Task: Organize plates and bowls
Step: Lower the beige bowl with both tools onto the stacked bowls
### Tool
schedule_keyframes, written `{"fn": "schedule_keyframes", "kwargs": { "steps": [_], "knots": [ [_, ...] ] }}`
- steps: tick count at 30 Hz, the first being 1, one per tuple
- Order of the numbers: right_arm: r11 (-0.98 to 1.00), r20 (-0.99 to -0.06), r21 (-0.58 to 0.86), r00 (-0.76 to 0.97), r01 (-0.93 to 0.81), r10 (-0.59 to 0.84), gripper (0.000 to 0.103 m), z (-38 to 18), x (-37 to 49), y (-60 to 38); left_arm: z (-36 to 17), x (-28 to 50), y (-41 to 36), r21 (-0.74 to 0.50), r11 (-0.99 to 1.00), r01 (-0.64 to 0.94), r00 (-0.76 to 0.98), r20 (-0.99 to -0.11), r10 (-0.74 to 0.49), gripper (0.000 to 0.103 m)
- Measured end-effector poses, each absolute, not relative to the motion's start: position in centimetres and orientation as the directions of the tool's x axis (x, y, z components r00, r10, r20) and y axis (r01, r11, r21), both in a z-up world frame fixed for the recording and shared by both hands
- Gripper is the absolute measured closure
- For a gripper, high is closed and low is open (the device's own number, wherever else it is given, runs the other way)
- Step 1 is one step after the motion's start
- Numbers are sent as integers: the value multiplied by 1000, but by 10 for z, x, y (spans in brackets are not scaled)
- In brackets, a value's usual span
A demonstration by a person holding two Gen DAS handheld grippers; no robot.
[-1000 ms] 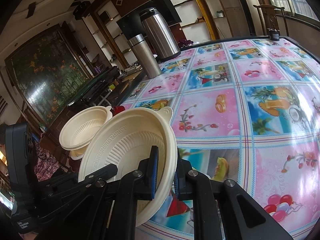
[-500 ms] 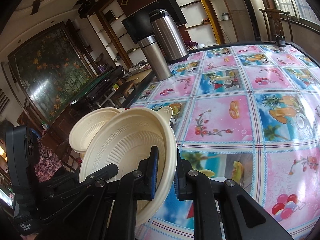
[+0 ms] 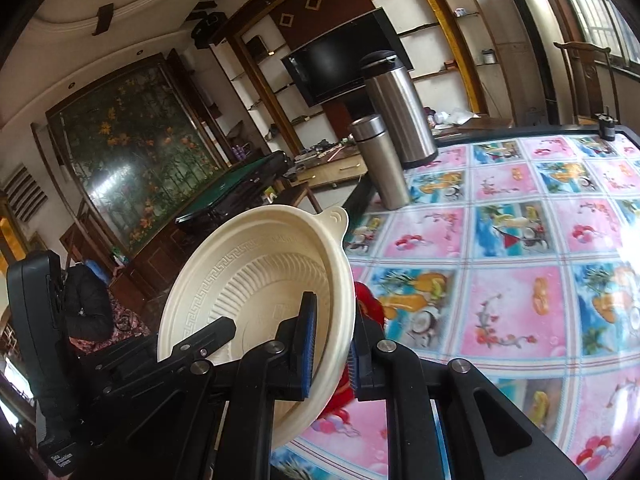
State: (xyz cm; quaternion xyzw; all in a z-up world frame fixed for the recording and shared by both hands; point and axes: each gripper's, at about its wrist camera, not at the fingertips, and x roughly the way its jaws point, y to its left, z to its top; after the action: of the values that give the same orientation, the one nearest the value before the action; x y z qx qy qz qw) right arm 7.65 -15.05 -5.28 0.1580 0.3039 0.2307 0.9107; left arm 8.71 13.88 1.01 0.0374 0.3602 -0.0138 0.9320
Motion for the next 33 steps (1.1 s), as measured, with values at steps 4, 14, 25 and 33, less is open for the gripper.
{"fn": "schedule_keyframes", "kwargs": {
  "steps": [4, 14, 25, 33],
  "knots": [
    [832, -492, 449, 686, -326, 535, 89, -50, 96, -131, 16, 105, 152, 110, 993, 37, 733, -678, 47, 84],
    [828, -582, 490, 605, -272, 543, 90, -90, 139, -97, -17, 142, 175, 131, 991, 12, 618, -780, 95, 84],
    [851, -656, 452, 546, -269, 521, 89, -127, 147, -74, -57, 148, 188, 88, 996, -17, 525, -847, 84, 80],
    [884, -646, 340, 604, -320, 467, 82, -114, 132, -70, -71, 148, 189, 52, 999, -9, 501, -864, 50, 71]
  ]
}}
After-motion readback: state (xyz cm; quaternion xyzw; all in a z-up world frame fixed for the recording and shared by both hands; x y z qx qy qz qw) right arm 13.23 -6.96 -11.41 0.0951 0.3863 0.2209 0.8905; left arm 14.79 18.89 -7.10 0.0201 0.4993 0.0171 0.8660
